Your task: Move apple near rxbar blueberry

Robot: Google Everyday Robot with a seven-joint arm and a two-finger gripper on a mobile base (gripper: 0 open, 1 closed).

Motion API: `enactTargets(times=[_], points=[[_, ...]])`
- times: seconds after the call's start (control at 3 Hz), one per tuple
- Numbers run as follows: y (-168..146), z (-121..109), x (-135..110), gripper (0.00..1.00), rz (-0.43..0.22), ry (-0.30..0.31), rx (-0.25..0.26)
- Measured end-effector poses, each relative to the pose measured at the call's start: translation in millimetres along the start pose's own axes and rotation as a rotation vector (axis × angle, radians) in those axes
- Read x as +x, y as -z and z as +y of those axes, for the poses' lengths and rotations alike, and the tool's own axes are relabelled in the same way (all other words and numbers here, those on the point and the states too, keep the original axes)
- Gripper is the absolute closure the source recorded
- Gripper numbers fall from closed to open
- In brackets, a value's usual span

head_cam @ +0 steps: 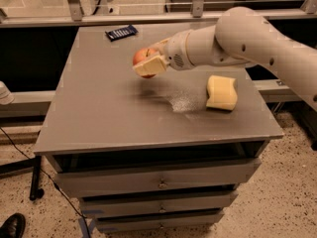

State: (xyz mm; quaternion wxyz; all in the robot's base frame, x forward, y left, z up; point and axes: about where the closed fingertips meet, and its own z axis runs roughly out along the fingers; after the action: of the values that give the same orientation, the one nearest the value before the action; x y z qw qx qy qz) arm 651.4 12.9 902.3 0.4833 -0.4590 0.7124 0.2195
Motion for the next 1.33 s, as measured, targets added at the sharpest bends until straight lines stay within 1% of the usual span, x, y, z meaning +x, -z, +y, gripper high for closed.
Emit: enactTargets(times=[0.33,0.67,1.0,1.33], points=[[-16.8,-56.0,-9.8,1.0,-0.063,-0.031,0.09],[-35.7,-112.4,-25.8,1.0,-0.093,-0.032,0.143],[-55.1,-152.2,-37.6,1.0,-0.084,-0.02,0.158],[-88.7,-187.8,-45.9,1.0,-0.053,-0.011,0.148]])
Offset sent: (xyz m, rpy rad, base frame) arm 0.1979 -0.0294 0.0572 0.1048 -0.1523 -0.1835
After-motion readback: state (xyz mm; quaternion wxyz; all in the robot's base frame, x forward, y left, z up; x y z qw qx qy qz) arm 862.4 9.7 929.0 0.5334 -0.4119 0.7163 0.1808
